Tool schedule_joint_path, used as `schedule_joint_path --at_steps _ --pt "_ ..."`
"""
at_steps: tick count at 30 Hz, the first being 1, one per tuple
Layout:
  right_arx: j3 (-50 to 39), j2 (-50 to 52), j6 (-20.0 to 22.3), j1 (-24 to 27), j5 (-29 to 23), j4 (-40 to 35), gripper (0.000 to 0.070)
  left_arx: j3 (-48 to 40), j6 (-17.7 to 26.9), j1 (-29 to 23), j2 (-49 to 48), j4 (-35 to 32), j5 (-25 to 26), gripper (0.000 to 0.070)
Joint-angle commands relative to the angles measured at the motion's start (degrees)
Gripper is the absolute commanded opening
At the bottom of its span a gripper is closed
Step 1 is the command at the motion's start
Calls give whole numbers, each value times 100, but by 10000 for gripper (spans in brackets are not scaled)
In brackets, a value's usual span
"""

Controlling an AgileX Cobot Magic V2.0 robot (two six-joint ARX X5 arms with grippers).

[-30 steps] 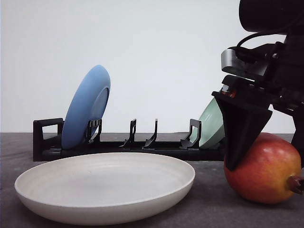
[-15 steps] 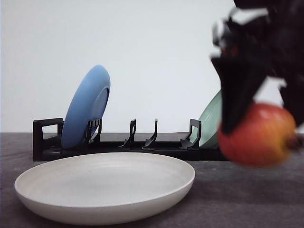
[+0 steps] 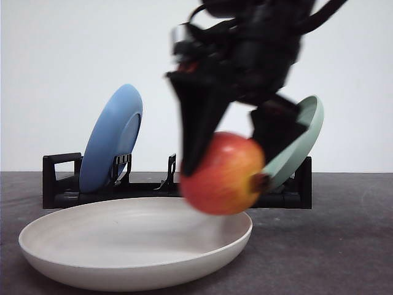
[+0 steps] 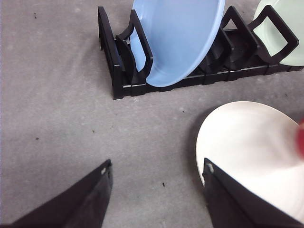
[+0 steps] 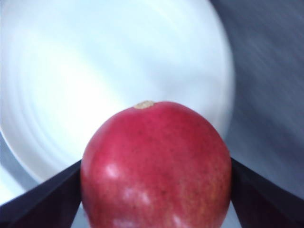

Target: Place pomegranate in white plate

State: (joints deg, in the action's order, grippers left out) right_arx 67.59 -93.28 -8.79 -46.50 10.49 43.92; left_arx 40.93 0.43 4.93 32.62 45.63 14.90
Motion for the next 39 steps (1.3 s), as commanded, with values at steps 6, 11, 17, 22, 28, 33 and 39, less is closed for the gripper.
schedule_joint_path --at_steps 6,11,17,22,28,33,39 --pt "265 -671 66 -352 -3 -738 492 55 62 -4 29 -68 -4 354" --pt "265 -863 41 -463 -9 -1139 492 55 63 -4 29 -68 -7 354" --pt "265 -973 24 -517 -5 -1193 494 55 63 -4 29 -68 -4 354" --pt "265 -1012 24 -530 -3 -1169 559 55 63 -4 29 -68 -4 354" --pt "267 -911 43 -559 -9 -1178 687 55 63 -4 29 -66 -6 354" --pt "192 -533 316 -564 -169 -1289 684 55 63 -4 29 -66 -7 354" --pt "-634 344 397 -488 -281 -2380 657 55 63 -4 31 -61 -7 354"
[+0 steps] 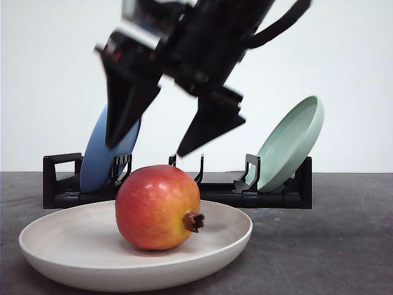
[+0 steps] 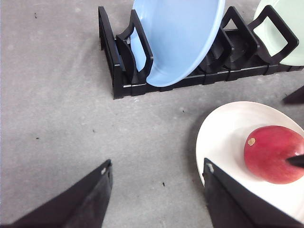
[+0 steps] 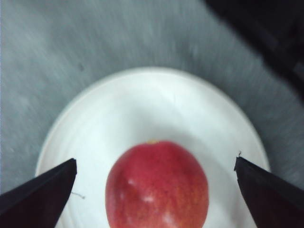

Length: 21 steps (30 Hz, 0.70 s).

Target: Place pomegranate in white plate

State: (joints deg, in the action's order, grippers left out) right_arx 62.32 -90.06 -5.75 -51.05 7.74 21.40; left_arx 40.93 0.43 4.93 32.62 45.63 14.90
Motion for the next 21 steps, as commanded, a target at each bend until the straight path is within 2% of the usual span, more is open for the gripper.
schedule_joint_path --at_steps 1,5,8,15,21 --pt "-295 196 93 0 37 -323 641 55 63 -4 30 -61 -7 354" --pt "-1060 945 45 218 391 -871 620 55 62 -4 30 -59 -7 354" --pt "-1502 1453 -22 458 519 -867 619 55 61 -4 31 -57 -7 354" --pt "-2203 2633 -92 1425 860 -339 617 55 61 -4 31 -59 -7 354" --pt "-2385 3435 0 2408 880 193 617 55 61 -4 31 -59 -7 354"
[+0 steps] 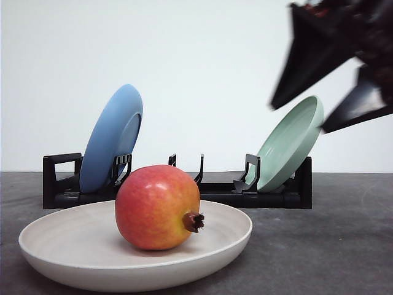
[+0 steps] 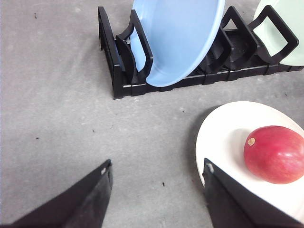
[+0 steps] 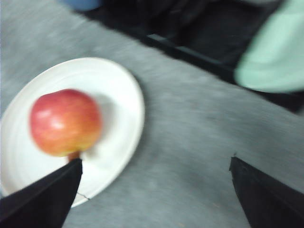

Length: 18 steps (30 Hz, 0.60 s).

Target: Place pomegranate in white plate

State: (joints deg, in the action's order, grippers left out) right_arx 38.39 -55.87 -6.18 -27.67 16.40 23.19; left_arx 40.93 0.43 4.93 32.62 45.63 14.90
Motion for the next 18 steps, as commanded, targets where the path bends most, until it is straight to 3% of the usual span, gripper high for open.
schedule_joint_path --at_steps 1,8,13,14,16,17,18 --pt "7 120 70 228 13 88 617 55 61 -4 31 -59 -7 354" --pt "5 693 101 1266 15 304 616 55 59 -4 31 -61 -7 354" --pt "5 806 76 1555 26 307 604 55 50 -4 31 -63 -4 352" --pt "5 806 64 1555 17 307 552 55 41 -4 31 -63 -4 344" --pt "5 803 61 1553 16 314 221 55 39 -4 31 -54 3 182" --pt "5 803 67 1553 17 326 41 55 39 -4 31 -40 15 34" --pt "5 803 67 1553 14 328 8 55 38 -4 31 -40 17 1"
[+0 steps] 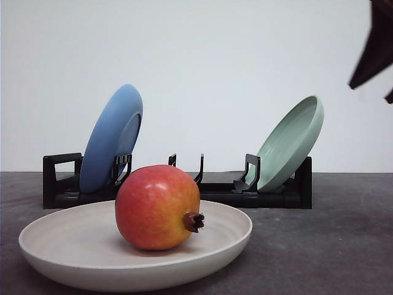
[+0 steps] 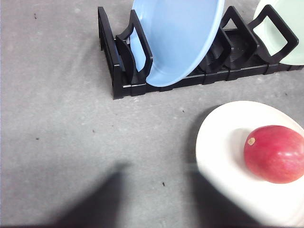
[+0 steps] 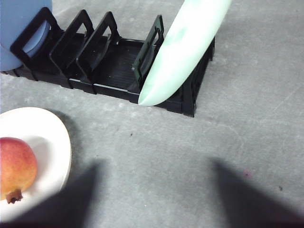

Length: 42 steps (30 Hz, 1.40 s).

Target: Place pomegranate in white plate

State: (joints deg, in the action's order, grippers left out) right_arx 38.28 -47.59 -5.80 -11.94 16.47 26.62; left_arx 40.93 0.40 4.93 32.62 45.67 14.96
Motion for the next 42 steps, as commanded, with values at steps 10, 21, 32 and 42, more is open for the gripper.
schedule_joint_path --at_steps 10,21,32,42 --pt "17 -22 44 -26 10 45 14 55 -17 -4 24 -12 11 0" --pt "17 -22 46 -24 4 -108 14 55 -15 -4 24 -53 11 0" --pt "17 -22 46 -24 2 -108 14 -704 81 -122 -521 -935 -10 0" --pt "17 -22 46 -24 4 -108 14 -2569 77 -537 -1750 -3214 -670 0"
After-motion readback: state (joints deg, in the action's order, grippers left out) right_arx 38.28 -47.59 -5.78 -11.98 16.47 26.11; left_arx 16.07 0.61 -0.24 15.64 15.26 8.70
